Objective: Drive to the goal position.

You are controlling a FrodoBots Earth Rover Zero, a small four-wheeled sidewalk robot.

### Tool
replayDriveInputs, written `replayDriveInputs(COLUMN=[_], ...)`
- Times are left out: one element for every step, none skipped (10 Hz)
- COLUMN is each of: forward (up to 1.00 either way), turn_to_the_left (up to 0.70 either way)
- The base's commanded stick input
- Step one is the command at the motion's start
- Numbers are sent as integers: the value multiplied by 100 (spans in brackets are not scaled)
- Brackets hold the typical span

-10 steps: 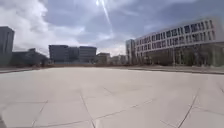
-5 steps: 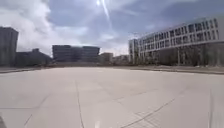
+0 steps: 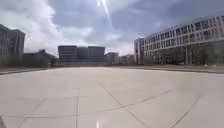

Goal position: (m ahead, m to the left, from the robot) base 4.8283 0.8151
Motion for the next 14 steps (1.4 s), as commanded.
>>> replayDriveInputs(forward=[70,70,70,70,70,70,70,70,70,70,70,70,70,70], turn_to_the_left=[13,13,13,13,13,13,13,13,6,3,0,0,0,0])
